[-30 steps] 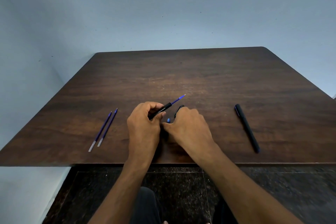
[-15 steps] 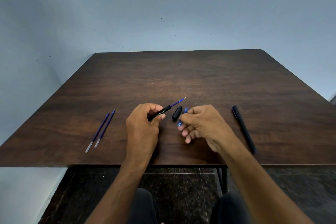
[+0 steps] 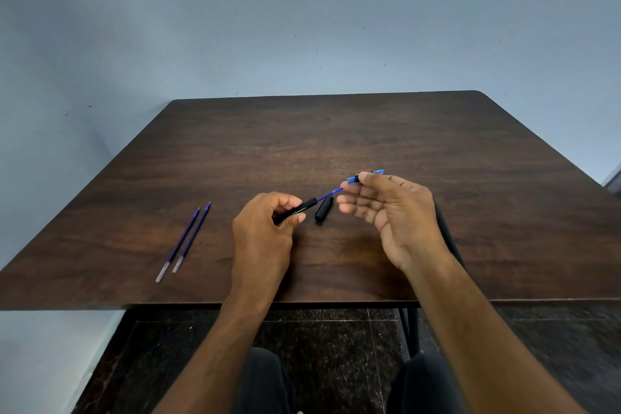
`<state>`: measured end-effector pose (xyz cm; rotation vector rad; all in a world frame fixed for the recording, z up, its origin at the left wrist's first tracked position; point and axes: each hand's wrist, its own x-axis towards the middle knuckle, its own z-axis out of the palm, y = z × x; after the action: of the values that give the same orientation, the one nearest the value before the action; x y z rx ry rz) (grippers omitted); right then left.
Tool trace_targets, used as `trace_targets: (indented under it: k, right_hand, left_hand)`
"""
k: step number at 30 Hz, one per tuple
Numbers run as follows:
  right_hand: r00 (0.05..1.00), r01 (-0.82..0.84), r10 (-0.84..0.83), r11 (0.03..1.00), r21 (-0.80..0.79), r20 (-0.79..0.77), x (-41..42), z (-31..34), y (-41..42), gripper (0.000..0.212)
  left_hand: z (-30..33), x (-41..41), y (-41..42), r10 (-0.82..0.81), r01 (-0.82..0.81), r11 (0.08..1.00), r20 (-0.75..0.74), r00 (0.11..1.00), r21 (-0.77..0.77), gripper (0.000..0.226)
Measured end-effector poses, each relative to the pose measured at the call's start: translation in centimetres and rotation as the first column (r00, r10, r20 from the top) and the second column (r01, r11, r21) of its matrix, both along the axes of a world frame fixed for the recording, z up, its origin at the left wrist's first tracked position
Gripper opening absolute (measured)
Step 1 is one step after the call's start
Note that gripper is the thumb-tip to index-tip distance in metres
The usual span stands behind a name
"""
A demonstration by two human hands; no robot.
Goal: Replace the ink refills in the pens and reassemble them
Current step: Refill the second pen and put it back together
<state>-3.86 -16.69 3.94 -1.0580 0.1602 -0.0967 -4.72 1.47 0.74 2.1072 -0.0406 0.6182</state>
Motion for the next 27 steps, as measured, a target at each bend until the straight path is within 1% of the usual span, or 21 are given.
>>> trace_targets:
  k: [9, 15, 22, 27]
  right_hand:
    - [1.0, -0.026, 0.026, 0.999, -0.042, 0.006, 0.1, -0.3, -0.1, 0.011]
    - [0.999, -0.044, 0.044, 0.997, -0.065, 0.009, 0.1, -0.6, 0.0, 0.01]
    - [0.997, -0.075, 0.079, 0.982, -0.173, 0.018, 0.0, -1.0, 0.8, 0.011]
    - [0.993, -0.118, 0.12, 0.974, -0.195, 0.002, -0.2, -1.1, 1.3, 0.012]
  left_hand:
    - [-0.1, 0.1, 0.0, -0.006, 0.006, 0.999, 0.003, 1.0, -0.037, 0.027]
    - [-0.1, 0.1, -0.1, -0.011, 0.011, 1.0, 0.003, 1.0, -0.015, 0.025]
    - [-0.1, 0.0, -0.2, -0.019, 0.019, 1.0, 0.016, 1.0, 0.001, 0.025]
    - [-0.1, -0.1, -0.1, -0.062, 0.061, 0.998, 0.03, 0.998, 0.03, 0.026]
